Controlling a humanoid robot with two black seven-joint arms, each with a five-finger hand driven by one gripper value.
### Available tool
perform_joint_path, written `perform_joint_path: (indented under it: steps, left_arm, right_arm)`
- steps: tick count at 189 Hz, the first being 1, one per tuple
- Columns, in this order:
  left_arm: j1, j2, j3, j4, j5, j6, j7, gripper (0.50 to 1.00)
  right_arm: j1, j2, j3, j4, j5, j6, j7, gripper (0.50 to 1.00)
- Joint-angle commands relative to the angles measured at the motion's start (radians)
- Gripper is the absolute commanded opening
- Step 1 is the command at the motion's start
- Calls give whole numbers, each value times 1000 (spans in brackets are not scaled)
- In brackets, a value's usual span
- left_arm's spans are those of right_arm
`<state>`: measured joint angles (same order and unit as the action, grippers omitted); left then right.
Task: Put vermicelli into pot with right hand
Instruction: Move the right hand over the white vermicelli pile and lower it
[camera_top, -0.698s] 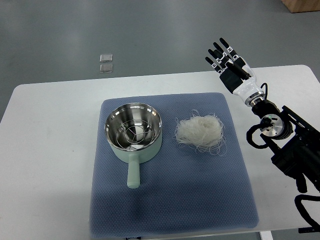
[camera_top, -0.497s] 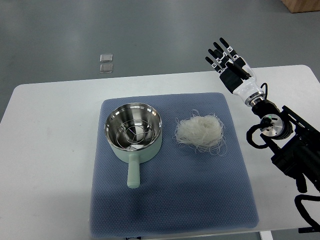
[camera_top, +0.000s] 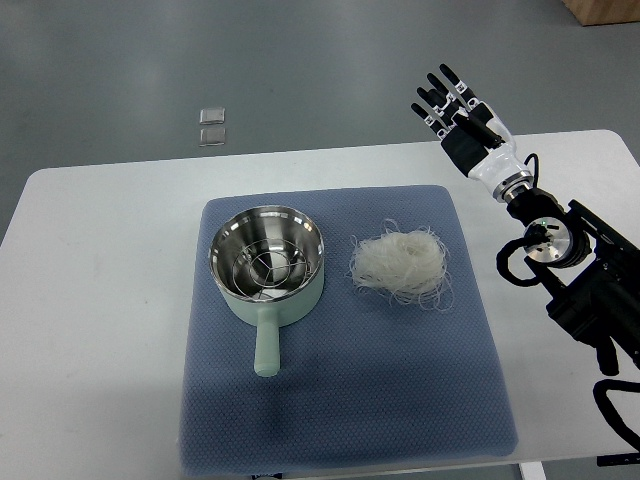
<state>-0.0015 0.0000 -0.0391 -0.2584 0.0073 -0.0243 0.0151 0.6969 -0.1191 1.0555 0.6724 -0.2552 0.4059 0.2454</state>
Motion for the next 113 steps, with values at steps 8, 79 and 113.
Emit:
perform_joint_path:
  steps: [8, 79, 113]
  left_arm:
    - [0, 0, 1, -4, 0, 1, 0, 1000]
    - [0, 0, 1, -5, -1, 0, 71, 1000]
    - [0, 0, 1, -5, -1, 0, 74, 1000]
  right_arm:
    - [49, -47, -84, 1, -64, -7, -5, 928]
    - [455, -258, -782, 107, -608, 24, -58, 930]
    - [763, -310, -1246, 191, -645, 108, -66, 930]
